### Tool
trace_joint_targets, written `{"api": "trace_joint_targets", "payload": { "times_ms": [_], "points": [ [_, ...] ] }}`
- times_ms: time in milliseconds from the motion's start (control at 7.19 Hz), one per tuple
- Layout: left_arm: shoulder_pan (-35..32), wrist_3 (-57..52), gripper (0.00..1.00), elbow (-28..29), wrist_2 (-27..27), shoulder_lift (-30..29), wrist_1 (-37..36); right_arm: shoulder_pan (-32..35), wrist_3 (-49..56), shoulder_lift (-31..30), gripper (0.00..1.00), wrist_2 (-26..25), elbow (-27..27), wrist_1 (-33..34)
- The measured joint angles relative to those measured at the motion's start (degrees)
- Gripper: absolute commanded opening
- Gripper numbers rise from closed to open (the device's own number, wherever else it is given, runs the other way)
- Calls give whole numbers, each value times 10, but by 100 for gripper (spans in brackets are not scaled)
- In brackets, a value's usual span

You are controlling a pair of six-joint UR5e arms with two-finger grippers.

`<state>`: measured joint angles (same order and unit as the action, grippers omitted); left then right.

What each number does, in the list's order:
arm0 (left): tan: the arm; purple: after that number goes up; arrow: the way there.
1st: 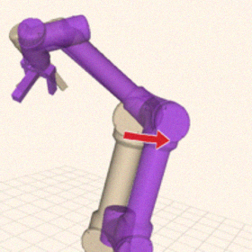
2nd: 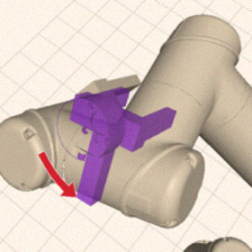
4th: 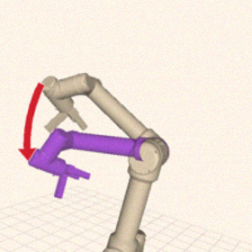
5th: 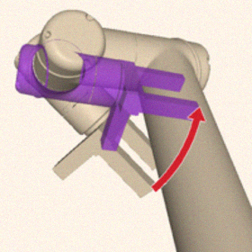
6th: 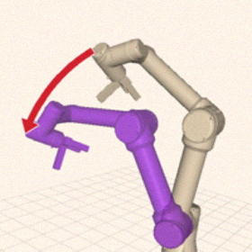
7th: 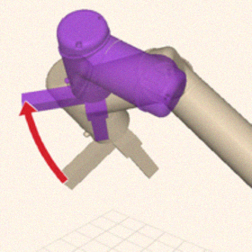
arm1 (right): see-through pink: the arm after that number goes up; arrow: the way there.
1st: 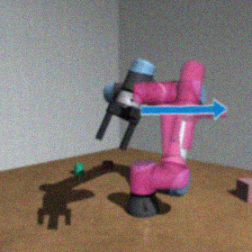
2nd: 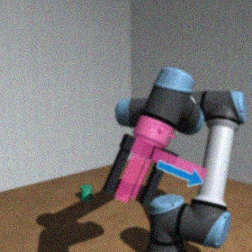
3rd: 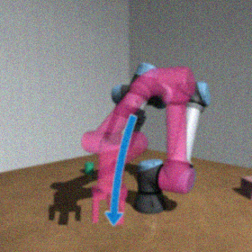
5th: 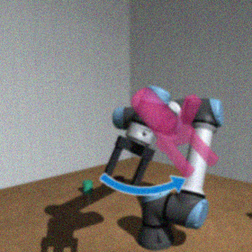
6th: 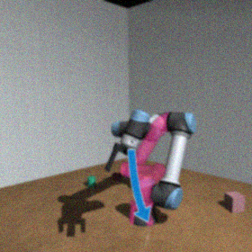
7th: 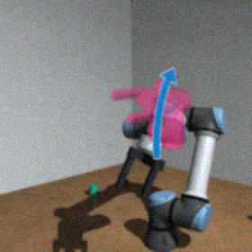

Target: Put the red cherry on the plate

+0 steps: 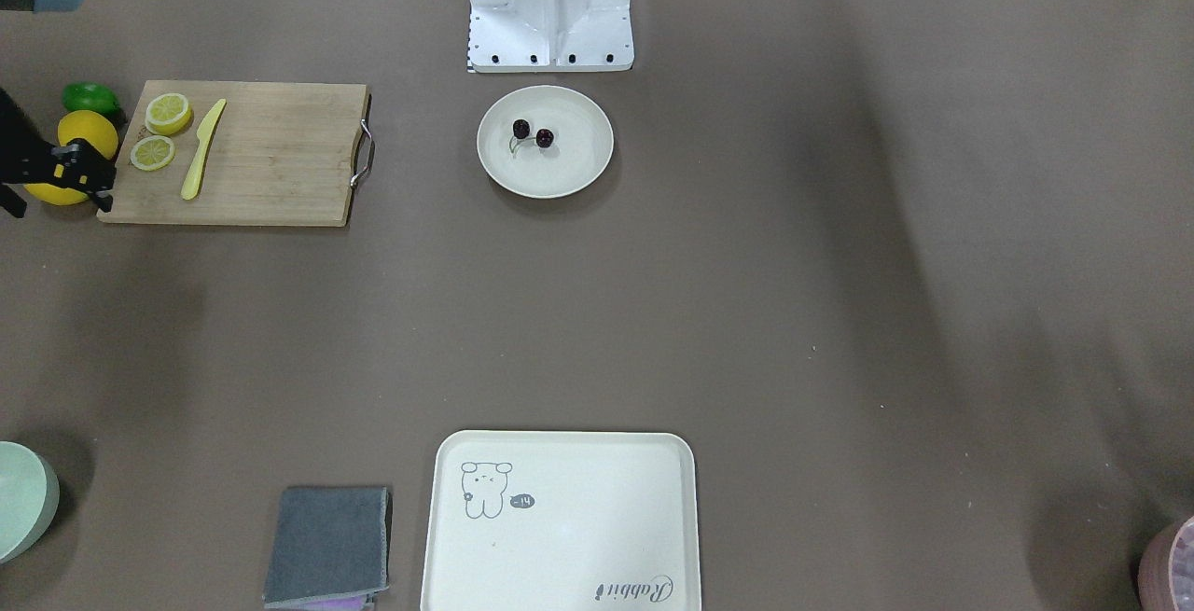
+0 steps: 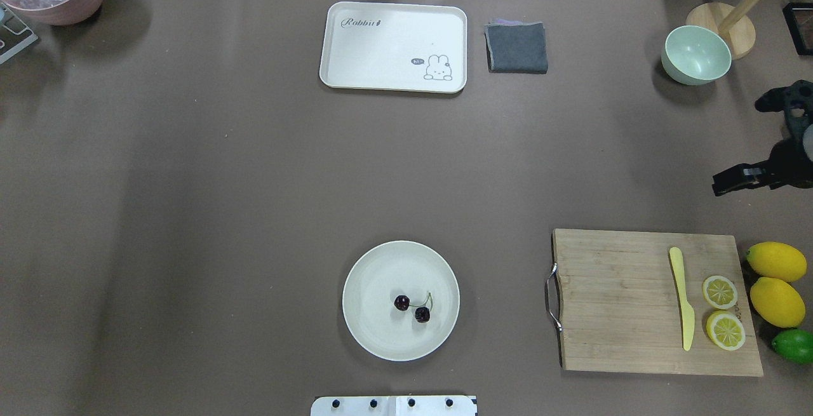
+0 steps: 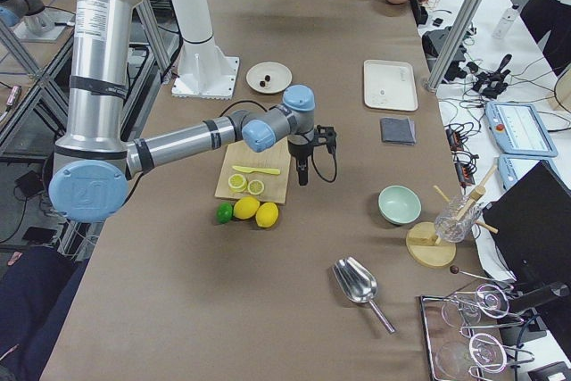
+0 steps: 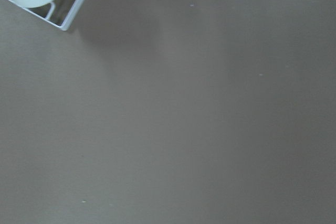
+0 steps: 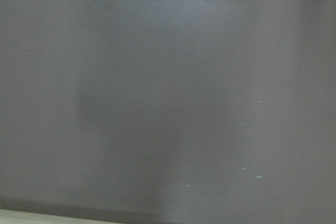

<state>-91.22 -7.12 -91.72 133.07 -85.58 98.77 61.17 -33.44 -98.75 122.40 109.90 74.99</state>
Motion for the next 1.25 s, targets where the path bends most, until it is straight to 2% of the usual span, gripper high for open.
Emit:
{"api": "trace_joint_targets", "payload": {
  "times_ms": [278,557,835,1253],
  "points": [
    [-19,-10,98,19,-3,-14,-20,114,124,-14,100,45,-54,6],
    [-37,-21,98,31,-4,-24,-53,184,215,-19,100,67,-100,9],
    [-44,-52,98,48,-3,-24,-59,223,261,-19,100,79,-138,4],
    [-47,-57,98,52,-3,-25,-60,234,275,-16,100,78,-160,1]
  ]
}}
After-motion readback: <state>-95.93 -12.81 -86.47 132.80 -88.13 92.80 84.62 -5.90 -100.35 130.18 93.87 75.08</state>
